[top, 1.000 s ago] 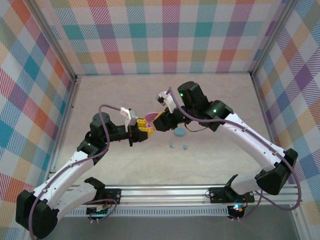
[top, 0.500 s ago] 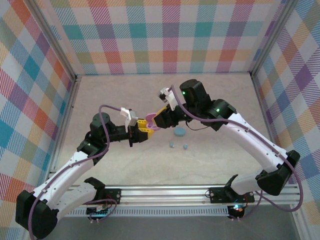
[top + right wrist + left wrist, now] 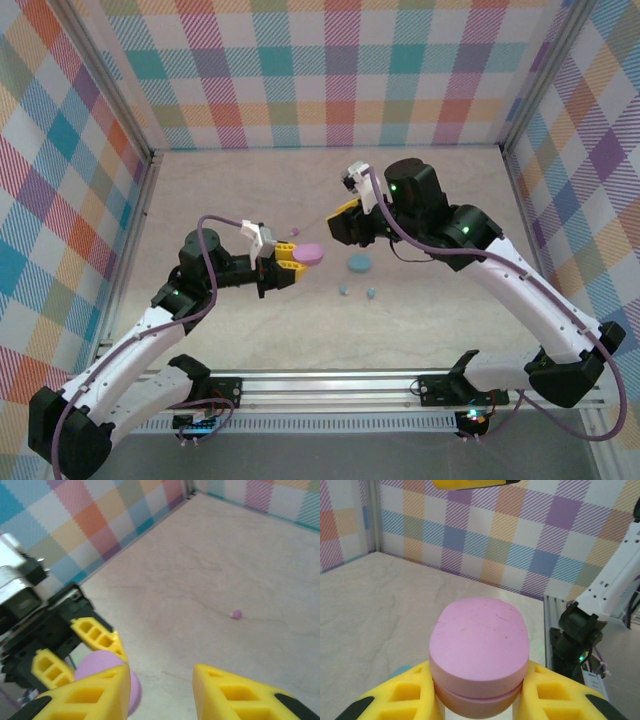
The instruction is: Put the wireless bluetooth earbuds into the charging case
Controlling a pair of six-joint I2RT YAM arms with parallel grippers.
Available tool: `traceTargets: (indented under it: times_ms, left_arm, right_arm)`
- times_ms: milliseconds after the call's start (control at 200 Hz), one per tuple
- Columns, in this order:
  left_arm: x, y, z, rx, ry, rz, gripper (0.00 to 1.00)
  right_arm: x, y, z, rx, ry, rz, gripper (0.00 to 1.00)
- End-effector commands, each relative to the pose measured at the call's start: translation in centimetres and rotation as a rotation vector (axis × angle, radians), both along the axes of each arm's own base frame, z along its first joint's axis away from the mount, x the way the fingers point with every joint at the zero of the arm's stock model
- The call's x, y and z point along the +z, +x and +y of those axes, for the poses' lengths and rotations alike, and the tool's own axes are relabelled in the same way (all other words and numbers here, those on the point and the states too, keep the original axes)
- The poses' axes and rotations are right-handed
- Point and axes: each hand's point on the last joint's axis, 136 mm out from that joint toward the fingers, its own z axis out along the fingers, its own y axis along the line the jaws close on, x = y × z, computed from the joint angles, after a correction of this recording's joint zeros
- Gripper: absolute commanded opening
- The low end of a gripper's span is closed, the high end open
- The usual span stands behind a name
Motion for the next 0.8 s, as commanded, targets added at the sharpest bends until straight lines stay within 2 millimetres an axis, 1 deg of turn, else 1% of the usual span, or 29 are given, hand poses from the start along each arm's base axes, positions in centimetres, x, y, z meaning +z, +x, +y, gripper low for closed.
traceTargets:
  times_ms: [0,70,170,305,385,565,685,750,800]
  left_arm:
    - [-1.5,0.2,0.8,0.06,0.024,-0.01,0.0]
    - [-2.5,0.4,1.3,0.097,0.034,0.01,0.0]
    - [-3.8,0.4,2.0,0.139,0.041,0.033,0.0]
    - [-4.5,0.2,3.2,0.193,0.035,0.036,0.0]
    - [-4.5,-0.2,3.7,0.21,0.024,0.027,0.0]
    - [-4.6,-0.5,4.1,0.226,0.008,0.033,0.0]
    - [-4.4,-0.4,4.0,0.223,0.008,0.032,0.0]
    - [-4.2,-0.3,4.0,0.22,-0.002,0.025,0.0]
    - [-3.9,-0.3,4.0,0.22,-0.009,0.019,0.0]
  right_arm:
    - [-2.7,1.9,-1.4,-0.114,-0.055,0.065,0.4]
    - [-3.3,2.6,-1.4,-0.13,-0.026,0.091,0.41]
    - [-4.3,4.1,-1.6,-0.16,0.004,0.142,0.42]
    - [-6.4,6.0,-1.2,-0.172,-0.004,0.214,0.42]
    - [-7.5,6.7,-0.5,-0.164,-0.004,0.25,0.42]
    - [-8.5,7.0,1.2,-0.112,0.021,0.318,0.43]
    - [-8.5,6.6,2.1,-0.062,0.065,0.33,0.42]
    - [-9.4,6.9,2.1,-0.074,0.053,0.331,0.42]
    - [-10.5,7.4,1.8,-0.104,0.016,0.34,0.42]
